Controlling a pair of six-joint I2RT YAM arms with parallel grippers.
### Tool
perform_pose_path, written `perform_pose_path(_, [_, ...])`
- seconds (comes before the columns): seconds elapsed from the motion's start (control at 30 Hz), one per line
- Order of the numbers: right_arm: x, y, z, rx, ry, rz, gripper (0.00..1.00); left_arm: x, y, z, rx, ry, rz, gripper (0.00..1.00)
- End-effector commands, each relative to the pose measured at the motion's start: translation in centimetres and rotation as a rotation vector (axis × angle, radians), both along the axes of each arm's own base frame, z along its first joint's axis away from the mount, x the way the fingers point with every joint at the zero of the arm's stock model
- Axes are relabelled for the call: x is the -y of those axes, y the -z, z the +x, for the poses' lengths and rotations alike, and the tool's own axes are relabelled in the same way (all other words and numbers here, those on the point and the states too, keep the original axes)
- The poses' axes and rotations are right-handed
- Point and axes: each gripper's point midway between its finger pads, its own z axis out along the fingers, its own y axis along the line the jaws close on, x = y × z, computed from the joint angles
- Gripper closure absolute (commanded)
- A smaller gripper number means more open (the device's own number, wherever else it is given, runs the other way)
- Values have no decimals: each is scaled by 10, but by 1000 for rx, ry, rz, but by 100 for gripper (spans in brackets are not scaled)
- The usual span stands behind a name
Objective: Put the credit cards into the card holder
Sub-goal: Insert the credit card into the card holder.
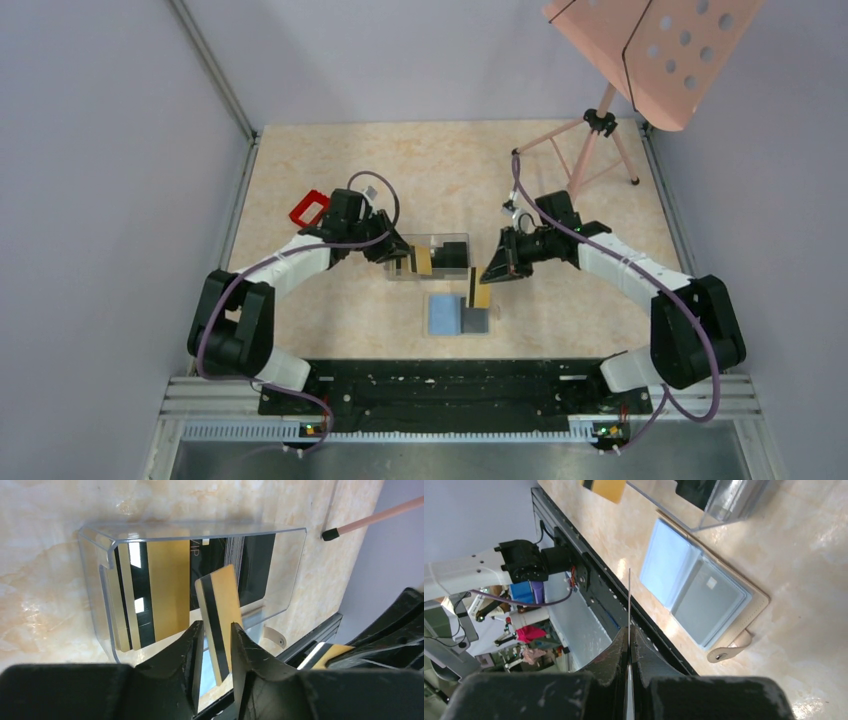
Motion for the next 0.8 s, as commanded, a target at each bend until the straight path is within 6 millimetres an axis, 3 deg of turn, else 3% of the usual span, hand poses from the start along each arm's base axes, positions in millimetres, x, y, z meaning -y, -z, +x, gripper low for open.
perform_pose_path(0.0, [5,4,-10,42,-32,16,100,-6,-22,14,92,2,61,63])
perform_pose_path(0.23, [7,23,-18,7,-35,20,100,-11,-36,15,118,27,116,60])
perform_pose_path(0.37, [7,31,-23,-11,-38,26,100,-8,-41,4,120,42,106,63])
perform_pose_path(0.57, [4,42,-26,-34,-41,39,100,8,-41,-34,97,69,32,72])
perform_pose_path(0.77, [-7,55,-32,-55,-73,42,100,34,-10,-93,17,119,-23,78])
